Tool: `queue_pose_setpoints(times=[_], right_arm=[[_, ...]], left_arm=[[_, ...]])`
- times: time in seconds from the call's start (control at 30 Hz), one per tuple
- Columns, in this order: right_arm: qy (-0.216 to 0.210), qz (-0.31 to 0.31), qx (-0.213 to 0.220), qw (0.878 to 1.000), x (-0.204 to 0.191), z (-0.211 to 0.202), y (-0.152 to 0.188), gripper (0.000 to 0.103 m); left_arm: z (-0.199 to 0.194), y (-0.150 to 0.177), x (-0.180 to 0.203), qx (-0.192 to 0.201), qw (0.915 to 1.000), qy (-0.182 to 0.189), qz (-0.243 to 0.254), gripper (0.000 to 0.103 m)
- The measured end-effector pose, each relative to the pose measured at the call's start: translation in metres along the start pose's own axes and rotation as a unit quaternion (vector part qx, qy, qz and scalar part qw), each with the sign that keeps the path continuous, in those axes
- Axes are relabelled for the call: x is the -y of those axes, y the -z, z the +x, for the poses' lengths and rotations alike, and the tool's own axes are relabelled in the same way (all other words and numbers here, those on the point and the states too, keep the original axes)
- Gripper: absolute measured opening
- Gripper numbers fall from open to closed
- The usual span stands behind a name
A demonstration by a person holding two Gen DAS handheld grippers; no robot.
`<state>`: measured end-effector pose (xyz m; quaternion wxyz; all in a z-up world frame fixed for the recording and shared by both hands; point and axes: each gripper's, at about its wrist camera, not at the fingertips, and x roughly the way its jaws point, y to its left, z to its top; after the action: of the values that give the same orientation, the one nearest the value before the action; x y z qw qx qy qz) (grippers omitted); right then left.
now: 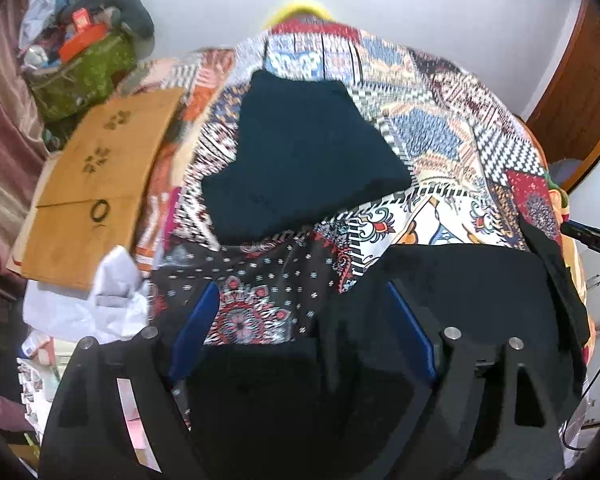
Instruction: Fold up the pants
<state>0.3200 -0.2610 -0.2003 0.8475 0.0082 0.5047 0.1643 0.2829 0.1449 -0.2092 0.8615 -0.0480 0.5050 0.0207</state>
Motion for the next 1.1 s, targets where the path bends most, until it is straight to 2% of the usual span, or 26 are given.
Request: queue_pose_setpoints(times=[0.27,0.33,0.4,0.47,0.6,0.7,0.8,0.97,1.1], right_arm=[[-0.001,0.001,-0.045,0.999,0.014,0.071,-0.020,0.045],[-0.006,0.006,-0.063,0.998,0.016,0.085,-0.023,0.037],[-0.007,0.003,-0.061,0.998,0.016,0.092,-0.024,0.031],[-0.005,0.000,-0.054,0.999,0.016,0.094,-0.024,0.017],[0.005,-0.003,-0.047,0.999,0.016,0.091,-0.019,0.012],[-0.002,0.007,-0.037,0.999,0.021,0.076,-0.016,0.011],[0.002,0.021,-0.002,1.000,0.028,0.043,-0.017,0.011],[0.008,0.046,0.066,0.997,0.051,-0.039,-0.009,0.011],[0.024,0.050,0.117,0.991,0.062,-0.097,-0.005,0.011]], left_arm=[[0.060,-0.003,0.013,-0.059,0.9981,0.005,0.017,0.084],[0.069,-0.001,0.016,-0.068,0.9974,0.004,0.024,0.084],[0.074,0.001,0.019,-0.072,0.9970,0.001,0.029,0.084],[0.076,0.001,0.022,-0.072,0.9967,-0.006,0.037,0.084],[0.069,0.002,0.030,-0.063,0.9965,-0.023,0.049,0.084],[0.060,0.001,0.036,-0.066,0.9967,-0.012,0.045,0.084],[0.044,0.001,0.049,-0.054,0.9968,-0.008,0.058,0.084],[0.017,0.007,0.088,-0.038,0.9946,0.013,0.096,0.085],[0.010,0.021,0.128,-0.050,0.9892,0.036,0.133,0.087]])
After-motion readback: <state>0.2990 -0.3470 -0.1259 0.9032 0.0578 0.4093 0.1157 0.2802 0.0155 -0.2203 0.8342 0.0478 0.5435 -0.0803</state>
